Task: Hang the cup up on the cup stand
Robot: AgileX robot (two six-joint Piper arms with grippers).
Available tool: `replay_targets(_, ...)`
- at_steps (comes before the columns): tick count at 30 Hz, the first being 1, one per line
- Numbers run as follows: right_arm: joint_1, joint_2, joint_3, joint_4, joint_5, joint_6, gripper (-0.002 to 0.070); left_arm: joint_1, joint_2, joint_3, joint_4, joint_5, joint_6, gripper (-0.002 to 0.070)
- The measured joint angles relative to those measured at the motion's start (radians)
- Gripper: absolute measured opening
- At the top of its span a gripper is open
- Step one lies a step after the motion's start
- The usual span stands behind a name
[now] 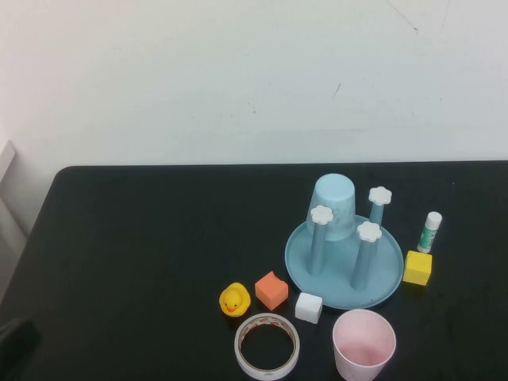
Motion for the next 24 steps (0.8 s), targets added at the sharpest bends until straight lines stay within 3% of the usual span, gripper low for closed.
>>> replay_targets(1,0.0,0.0,0.0,0.002,0.0,-0.009,-0.0001,0.0,0.121,-0.118,0.11,0.132,0.043,-0.0001)
replay_targets(6,0.0,0.0,0.0,0.011,0.002,-0.028,-0.0001,0.0,0.404,-0.381,0.304,0.397,0.124,-0.0001)
replay_targets(12,0.0,0.0,0.0,0.026,0.002,-0.07,-0.0001,-0.076,0.645,-0.536,0.458,0.464,0.133,-0.0001)
replay_targets(16,0.0,0.0,0.0,0.033,0.002,-0.093,-0.0001,-0.187,0.776,-0.591,0.608,0.471,0.068,-0.0002)
replay_targets(24,0.0,0.0,0.0,0.055,0.002,-0.134,-0.0001,-0.515,1.036,-0.684,0.896,0.456,-0.165,-0.0001)
